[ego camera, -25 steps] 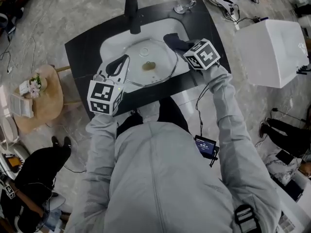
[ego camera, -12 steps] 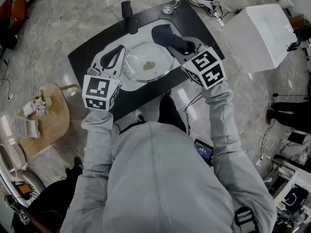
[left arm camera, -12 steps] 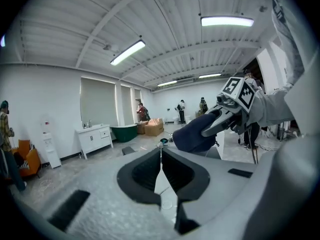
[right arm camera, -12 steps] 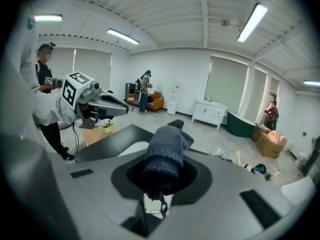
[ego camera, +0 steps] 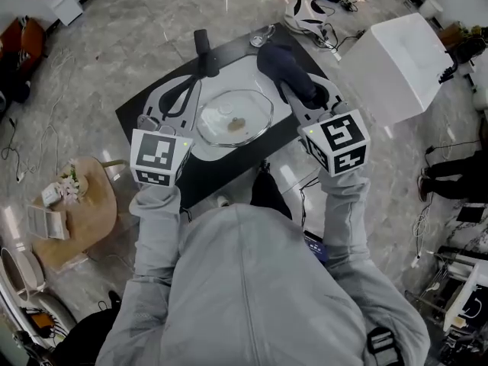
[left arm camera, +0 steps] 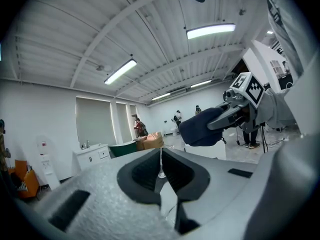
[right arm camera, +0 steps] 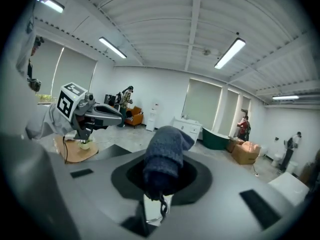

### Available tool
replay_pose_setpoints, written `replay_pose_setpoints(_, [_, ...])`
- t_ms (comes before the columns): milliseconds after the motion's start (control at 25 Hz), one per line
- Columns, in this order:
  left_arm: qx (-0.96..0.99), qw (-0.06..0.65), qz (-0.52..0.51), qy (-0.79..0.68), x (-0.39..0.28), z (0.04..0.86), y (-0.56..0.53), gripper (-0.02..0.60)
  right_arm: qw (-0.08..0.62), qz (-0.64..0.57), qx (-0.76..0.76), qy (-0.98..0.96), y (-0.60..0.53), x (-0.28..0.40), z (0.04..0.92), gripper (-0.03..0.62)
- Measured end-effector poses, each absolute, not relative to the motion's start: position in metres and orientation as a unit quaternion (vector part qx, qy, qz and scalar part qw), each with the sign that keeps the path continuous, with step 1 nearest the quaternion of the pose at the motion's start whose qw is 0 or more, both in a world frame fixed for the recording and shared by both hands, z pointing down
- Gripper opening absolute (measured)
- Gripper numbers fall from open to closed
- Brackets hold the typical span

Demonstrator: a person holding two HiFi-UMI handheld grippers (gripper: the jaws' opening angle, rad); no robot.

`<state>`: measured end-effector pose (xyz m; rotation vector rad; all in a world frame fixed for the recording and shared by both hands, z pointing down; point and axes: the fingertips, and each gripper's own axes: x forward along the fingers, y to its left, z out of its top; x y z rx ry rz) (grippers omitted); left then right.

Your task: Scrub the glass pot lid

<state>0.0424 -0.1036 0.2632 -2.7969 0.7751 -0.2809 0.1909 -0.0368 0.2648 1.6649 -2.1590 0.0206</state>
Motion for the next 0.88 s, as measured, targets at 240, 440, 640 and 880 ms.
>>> replay_pose_setpoints(240, [-0.957, 0.135, -0.08, 0.245, 0.043, 0.241, -0.095, 0.029, 0.194, -0.02, 0.604, -0.773, -0.023, 0.176, 0.237, 0.074])
replay_pose_setpoints(440, [-0.957, 0.151, -0.071, 0.236, 0.04, 0.228, -0.09, 0.029, 0.19, -0.05, 0.617, -0.762, -0.016, 0.167, 0.219, 0.074])
replay_pose_setpoints(640, [-0.957, 0.16, -0.065, 0.235, 0.035, 0.217, -0.089, 0.029, 0.179, -0.06, 0.62, -0.761, -0.007, 0.159, 0.207, 0.074])
replay_pose_setpoints(880, [-0.958, 0.163, -0.061, 0.23, 0.033, 0.212, -0.083, 0.029, 0.174, -0.056, 0.617, -0.766, -0.004, 0.15, 0.205, 0.072])
